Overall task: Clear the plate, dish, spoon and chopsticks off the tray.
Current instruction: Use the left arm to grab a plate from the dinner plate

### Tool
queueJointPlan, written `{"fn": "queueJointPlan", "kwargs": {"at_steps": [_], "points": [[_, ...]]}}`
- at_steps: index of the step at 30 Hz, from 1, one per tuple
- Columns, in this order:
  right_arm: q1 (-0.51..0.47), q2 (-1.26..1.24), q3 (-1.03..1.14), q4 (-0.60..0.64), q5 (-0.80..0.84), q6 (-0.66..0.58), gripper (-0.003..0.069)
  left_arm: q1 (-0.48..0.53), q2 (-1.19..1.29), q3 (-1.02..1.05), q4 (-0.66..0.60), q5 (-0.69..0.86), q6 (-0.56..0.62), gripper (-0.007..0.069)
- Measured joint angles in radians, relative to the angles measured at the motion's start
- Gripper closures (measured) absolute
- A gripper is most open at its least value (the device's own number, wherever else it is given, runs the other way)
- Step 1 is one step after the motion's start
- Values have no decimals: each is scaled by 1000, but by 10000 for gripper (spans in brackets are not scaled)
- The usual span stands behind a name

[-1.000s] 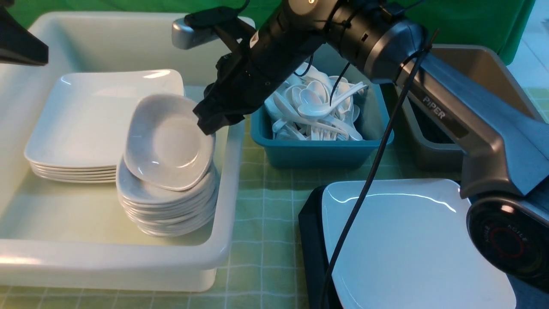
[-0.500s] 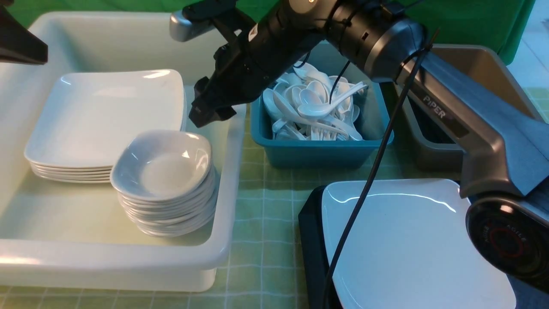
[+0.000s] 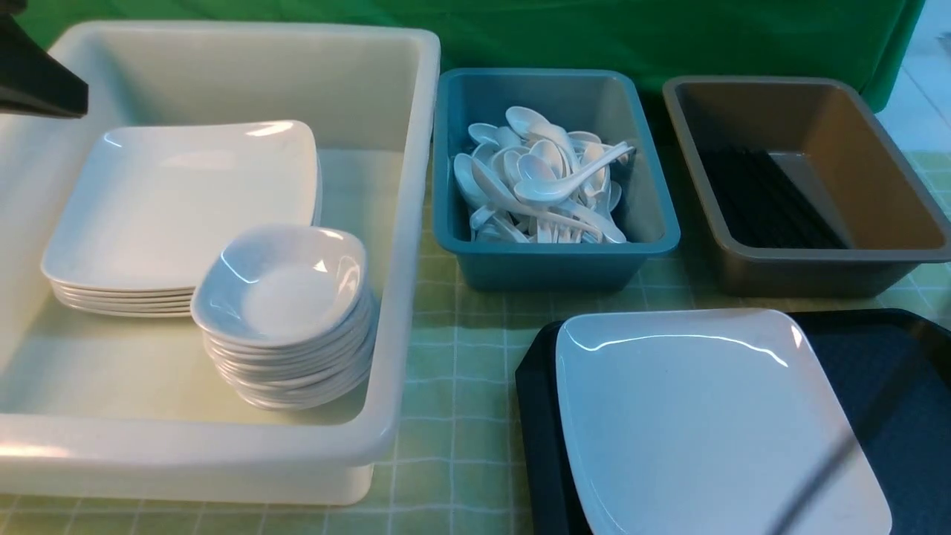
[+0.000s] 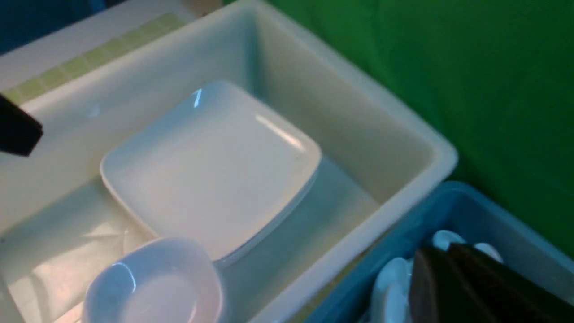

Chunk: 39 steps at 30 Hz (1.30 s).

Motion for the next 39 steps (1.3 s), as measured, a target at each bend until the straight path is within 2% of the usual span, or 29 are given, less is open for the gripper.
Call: {"fn": "queueJointPlan", "kwargs": {"at_steps": [5,8,14,15,16,17,18,19,22,23,25,28,31,35,39], "points": [[-27,-270,278,-89,0,7,647,-31,0,0,-47,-1,-26,626],[-29,-501,564,-172,0,8,647,-130,0,0,-46,-2,-59,626],[-31,-923,1109,-237,-94,68,647,-456,13,0,45,-8,-120,615],[-31,-936,1126,-242,-99,72,647,-480,17,0,65,-10,-129,613],[-31,-1037,1257,-243,-147,87,647,-576,34,0,127,-23,-190,594],[-31,-1060,1289,-243,-157,88,647,-588,36,0,135,-25,-190,594],[-31,-1146,1406,-247,-203,97,647,-693,58,0,221,-36,-265,566],[-31,-1156,1420,-247,-208,97,647,-693,61,0,221,-37,-275,562],[-31,-1300,1628,-285,-277,104,647,-879,124,0,373,-56,-438,489],[-31,-1307,1637,-289,-279,104,647,-888,127,0,380,-59,-448,484],[-31,-1373,1720,-344,-292,106,647,-983,181,0,436,-82,-539,411],[-31,-1427,1770,-411,-300,108,647,-1070,257,0,469,-118,-603,328],[-31,-1456,1781,-443,-304,108,647,-1120,339,0,469,-157,-663,258],[-31,-1460,1781,-457,-309,109,647,-1142,425,0,422,-199,-697,212],[-31,-1460,1781,-462,-311,111,644,-1157,493,0,364,-204,-704,201]]}}
